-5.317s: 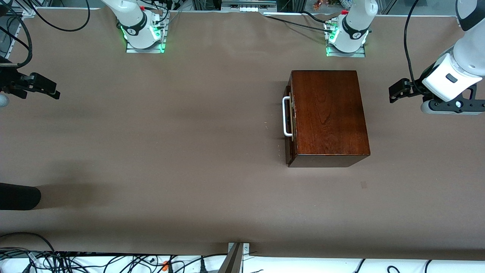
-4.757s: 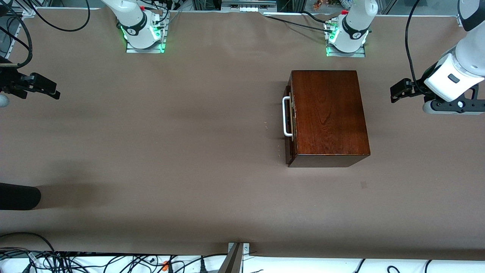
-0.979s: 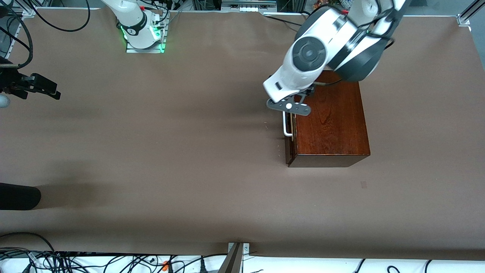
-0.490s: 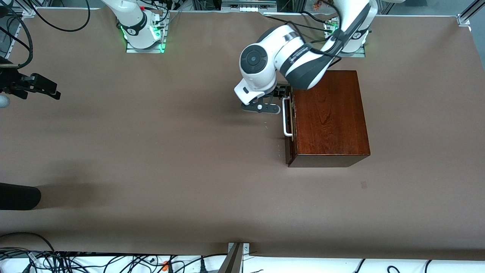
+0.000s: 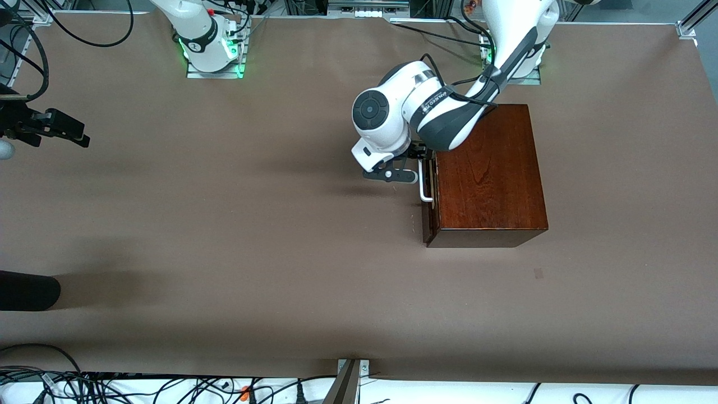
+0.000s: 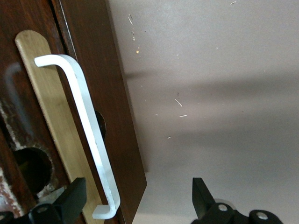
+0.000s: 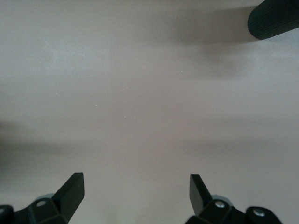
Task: Open drawer, take yellow block, close drawer
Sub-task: 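Close the left gripper on the white drawer handle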
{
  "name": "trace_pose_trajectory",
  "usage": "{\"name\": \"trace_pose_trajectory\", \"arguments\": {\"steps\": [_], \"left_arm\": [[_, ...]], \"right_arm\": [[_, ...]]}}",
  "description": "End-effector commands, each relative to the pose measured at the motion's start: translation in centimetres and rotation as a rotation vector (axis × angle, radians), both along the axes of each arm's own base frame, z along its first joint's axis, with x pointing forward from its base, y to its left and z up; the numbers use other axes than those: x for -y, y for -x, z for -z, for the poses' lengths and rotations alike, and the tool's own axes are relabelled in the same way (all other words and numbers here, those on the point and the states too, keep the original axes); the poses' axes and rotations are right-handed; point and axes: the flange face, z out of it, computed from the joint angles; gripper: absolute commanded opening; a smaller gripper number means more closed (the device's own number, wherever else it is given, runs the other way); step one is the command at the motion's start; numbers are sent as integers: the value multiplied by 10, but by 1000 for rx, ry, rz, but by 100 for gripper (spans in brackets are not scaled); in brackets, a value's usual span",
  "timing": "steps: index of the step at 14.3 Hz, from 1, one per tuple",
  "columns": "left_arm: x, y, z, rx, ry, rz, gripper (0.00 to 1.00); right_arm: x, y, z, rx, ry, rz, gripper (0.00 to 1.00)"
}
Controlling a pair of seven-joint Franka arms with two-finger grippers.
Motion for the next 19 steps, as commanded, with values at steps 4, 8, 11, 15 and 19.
{"name": "trace_pose_trajectory", "arguments": {"steps": [4,8,11,15,19], "left_arm": [[-1,-19,11,51,4,-12,100],[-3,-24,20,74,-11,0,100],[-4,-25,23,80,-22,8,100],[-3,-24,30,74,-26,8,100],[-3,-26,35,88,-27,12,100]], "right_arm": [[-1,1,-1,5,-15,-10,100],[-1,1,-1,5,-15,-10,100],[-1,1,-1,5,-15,-10,100],[-1,1,0,4,-15,-10,100],[-1,1,0,4,-15,-10,100]]}}
